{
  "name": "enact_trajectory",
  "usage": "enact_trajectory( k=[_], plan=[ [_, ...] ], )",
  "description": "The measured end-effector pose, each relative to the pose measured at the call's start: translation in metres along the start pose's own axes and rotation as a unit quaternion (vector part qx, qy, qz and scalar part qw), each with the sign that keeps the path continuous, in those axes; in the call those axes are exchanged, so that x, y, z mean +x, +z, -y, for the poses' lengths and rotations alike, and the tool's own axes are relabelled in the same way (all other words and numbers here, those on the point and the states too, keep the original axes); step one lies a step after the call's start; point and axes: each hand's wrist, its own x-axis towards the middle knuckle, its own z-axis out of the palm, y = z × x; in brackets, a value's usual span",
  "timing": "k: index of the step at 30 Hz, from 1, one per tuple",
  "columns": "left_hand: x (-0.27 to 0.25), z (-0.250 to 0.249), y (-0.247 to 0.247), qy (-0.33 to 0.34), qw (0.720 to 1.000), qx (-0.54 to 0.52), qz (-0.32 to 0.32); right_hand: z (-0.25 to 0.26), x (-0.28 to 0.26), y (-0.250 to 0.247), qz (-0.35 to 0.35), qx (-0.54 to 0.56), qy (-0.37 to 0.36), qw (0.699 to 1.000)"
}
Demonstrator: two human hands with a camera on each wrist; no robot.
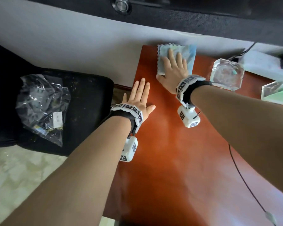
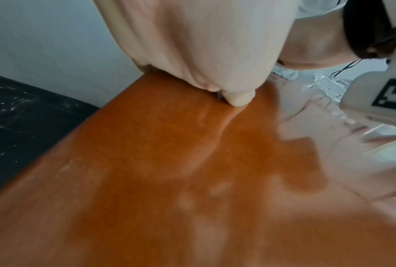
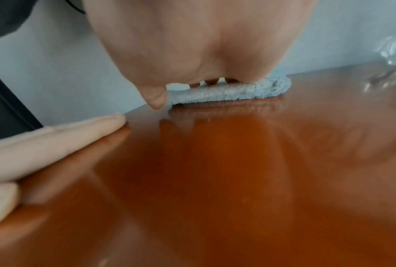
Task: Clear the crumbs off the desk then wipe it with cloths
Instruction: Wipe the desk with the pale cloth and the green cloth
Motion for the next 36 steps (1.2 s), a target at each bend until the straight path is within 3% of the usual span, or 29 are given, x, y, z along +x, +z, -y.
enact_trajectory(
  k=[6,15,19,22,24,27,29,31,33,36],
  plan=[
    [0.0,0.0,-0.004,0.003,1.0,-0.015,0.013,0.017,-0.028,0.013,0.045,-0.056,-0.067,0.995],
    [-0.02,0.01,-0.045,0.046,0.998,-0.024,0.045,0.051,-0.144,0.034,0.092,-0.043,-0.106,0.989],
    [-0.04,0.009,-0.046,0.032,0.999,-0.001,-0.026,0.076,-0.197,0.048,0.119,-0.01,-0.112,0.986],
    [-0.061,-0.007,-0.031,0.079,0.994,0.028,-0.071,0.08,-0.209,0.045,0.163,0.011,-0.145,0.976],
    [-0.074,-0.021,-0.02,0.115,0.985,0.046,-0.123,0.057,-0.206,0.033,0.133,0.01,-0.151,0.98],
    [-0.089,-0.043,0.006,0.128,0.98,0.065,-0.139,0.002,-0.21,0.013,0.055,0.05,-0.031,0.997],
    [-0.096,-0.054,0.032,0.086,0.989,0.094,-0.08,-0.037,-0.221,0.013,0.039,0.066,0.074,0.994],
    [-0.098,-0.063,0.055,0.019,0.996,0.085,-0.038,-0.07,-0.236,0.021,0.066,0.059,0.154,0.984],
    [-0.091,-0.069,0.064,-0.013,0.997,0.068,-0.035,-0.095,-0.251,0.03,0.086,0.047,0.188,0.977],
    [-0.064,-0.072,0.05,-0.02,0.998,0.052,-0.038,-0.118,-0.263,0.037,0.092,0.048,0.164,0.981]
  ],
)
